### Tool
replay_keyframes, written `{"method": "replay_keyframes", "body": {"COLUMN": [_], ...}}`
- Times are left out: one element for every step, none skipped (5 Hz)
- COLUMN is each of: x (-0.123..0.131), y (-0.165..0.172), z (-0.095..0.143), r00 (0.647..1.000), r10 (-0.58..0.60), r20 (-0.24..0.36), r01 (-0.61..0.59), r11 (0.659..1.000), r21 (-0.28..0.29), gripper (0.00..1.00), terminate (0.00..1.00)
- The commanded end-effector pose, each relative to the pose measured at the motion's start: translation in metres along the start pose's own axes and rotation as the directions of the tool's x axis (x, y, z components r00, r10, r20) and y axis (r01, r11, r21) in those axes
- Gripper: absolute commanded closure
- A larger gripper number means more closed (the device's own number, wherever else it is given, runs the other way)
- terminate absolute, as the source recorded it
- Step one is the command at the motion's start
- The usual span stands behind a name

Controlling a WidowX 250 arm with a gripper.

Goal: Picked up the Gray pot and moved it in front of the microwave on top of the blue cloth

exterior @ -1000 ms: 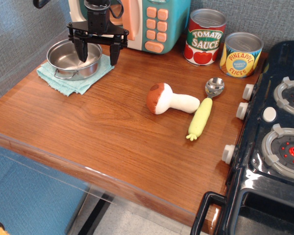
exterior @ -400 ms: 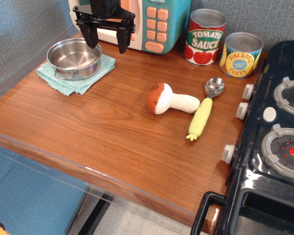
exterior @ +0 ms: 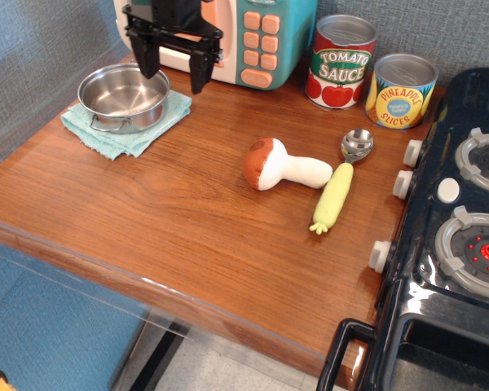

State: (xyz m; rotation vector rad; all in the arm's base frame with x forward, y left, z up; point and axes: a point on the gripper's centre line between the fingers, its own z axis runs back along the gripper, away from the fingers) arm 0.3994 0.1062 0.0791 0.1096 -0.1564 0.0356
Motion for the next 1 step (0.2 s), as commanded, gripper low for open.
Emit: {"method": "replay_keyframes", "body": {"x": [-0.0133], "y": [0.0234], "z": [0.0285], "r00": [0.998], "r10": [-0.001], "r20": [0.062], "r01": [0.0], "r11": [1.0], "r21": [0.017], "gripper": [0.0], "terminate": [1.0]}}
